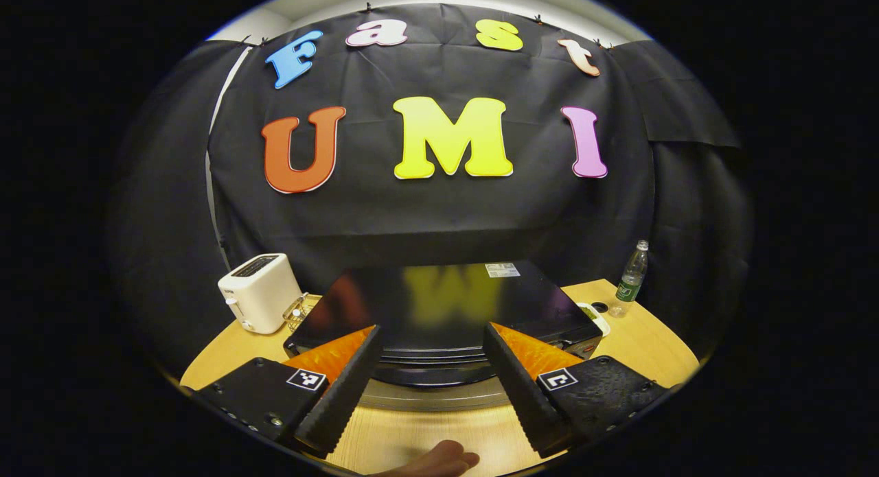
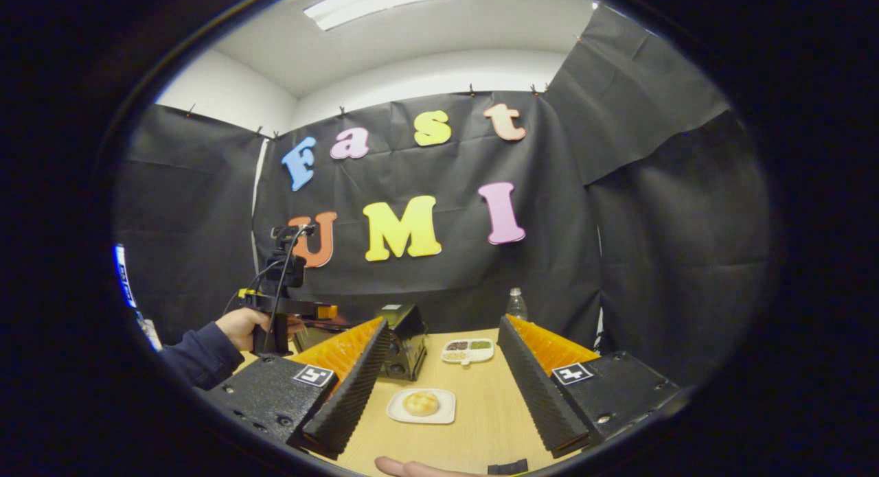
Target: Open the electric oven with the left hand, put the food in, and close the electric oven.
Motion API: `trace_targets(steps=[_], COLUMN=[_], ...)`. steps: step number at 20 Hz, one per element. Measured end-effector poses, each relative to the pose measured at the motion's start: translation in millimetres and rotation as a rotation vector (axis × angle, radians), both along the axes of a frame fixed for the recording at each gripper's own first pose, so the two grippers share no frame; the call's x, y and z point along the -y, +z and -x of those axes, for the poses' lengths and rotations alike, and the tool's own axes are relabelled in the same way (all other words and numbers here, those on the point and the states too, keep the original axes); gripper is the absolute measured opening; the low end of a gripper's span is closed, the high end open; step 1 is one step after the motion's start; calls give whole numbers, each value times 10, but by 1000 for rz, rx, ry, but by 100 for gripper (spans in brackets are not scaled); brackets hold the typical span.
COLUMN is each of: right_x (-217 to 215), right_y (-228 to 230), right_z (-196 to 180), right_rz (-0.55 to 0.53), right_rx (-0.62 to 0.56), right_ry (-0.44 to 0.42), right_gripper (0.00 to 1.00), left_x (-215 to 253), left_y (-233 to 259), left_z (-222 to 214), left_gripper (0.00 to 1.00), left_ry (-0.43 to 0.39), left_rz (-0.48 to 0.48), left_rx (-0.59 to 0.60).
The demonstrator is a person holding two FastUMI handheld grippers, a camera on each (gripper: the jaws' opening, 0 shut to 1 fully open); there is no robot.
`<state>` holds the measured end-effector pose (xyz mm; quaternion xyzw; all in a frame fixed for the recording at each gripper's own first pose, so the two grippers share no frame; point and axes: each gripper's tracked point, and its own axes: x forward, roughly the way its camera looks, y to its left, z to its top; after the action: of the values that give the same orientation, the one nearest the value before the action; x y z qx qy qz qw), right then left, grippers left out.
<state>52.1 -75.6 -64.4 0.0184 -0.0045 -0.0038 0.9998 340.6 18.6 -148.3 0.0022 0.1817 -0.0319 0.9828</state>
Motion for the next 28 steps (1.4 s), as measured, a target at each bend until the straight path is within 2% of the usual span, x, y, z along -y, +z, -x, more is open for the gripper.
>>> trace_targets(steps=[4, 5, 6, 7, 8, 9, 12, 21, 28], right_x=[-9, -33, -60, -78, -94, -104, -127, -220, -308], right_y=[-38, -36, -31, -28, -18, -29, -40, -142, -212], right_z=[59, 81, 91, 105, 117, 125, 143, 194, 228], right_rz=[-8, -6, -1, 3, 6, 7, 11, -9, 5], right_rx=[-8, -7, -5, -3, -2, -2, -8, -50, -73], right_ry=[-11, -4, 2, 7, 10, 12, 8, 14, 18], right_gripper=[97, 97, 97, 97, 97, 97, 97, 97, 97], left_x=[36, 14, 14, 14, -5, -2, -5, -16, -13], left_y=[-234, -330, -313, -316, -332, -330, -365, -446, -737], left_z=[-25, 14, 10, 5, 29, 33, 109, 695, 1199], left_gripper=[96, 100, 90, 99, 91, 99, 99, 99, 99], left_ry=[-43, -43, -47, -46, -40, -38, -30, -20, -9], left_rz=[-9, -18, -12, -19, -6, -2, -3, -1, -4], left_rx=[-69, -107, -90, -93, -100, -97, -97, -87, -79])
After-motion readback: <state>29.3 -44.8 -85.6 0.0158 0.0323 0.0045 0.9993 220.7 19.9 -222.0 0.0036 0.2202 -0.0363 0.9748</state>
